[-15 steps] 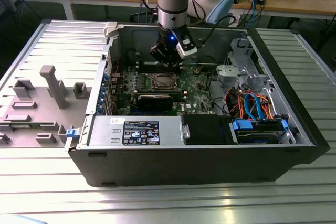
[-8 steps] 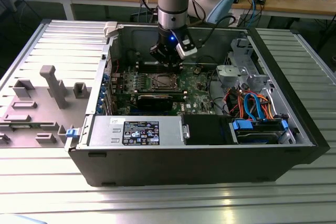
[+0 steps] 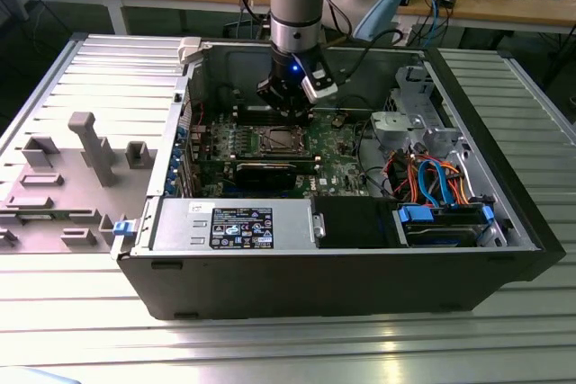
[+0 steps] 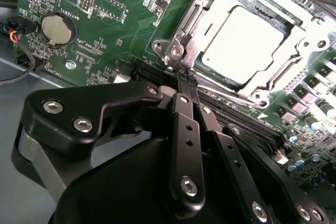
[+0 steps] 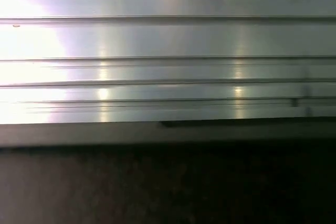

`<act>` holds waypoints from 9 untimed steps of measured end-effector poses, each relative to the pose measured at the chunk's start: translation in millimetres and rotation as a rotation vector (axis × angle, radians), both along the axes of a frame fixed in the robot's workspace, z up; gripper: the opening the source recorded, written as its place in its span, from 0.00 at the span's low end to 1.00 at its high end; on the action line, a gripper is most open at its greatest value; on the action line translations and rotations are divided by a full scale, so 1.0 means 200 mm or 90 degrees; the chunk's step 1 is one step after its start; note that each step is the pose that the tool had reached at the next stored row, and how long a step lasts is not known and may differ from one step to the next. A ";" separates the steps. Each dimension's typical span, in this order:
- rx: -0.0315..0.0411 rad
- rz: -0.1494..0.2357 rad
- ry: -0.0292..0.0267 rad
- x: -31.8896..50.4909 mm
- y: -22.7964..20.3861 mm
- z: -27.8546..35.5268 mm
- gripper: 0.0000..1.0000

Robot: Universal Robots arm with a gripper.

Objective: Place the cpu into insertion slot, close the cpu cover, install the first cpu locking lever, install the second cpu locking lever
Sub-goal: 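Install the first cpu locking lever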

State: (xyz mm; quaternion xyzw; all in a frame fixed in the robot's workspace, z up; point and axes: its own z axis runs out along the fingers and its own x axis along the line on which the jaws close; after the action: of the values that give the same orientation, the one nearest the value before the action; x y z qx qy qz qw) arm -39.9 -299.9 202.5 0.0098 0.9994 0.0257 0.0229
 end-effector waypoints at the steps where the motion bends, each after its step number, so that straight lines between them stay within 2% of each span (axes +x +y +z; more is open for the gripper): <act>1: -0.0002 0.000 0.0002 0.000 0.000 0.002 0.11; 9: -0.0001 0.000 0.0003 0.000 0.000 0.016 0.11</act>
State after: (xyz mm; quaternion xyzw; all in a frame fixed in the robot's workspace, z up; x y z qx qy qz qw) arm -39.9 -300.0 205.8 0.0098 0.9994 0.0256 0.0227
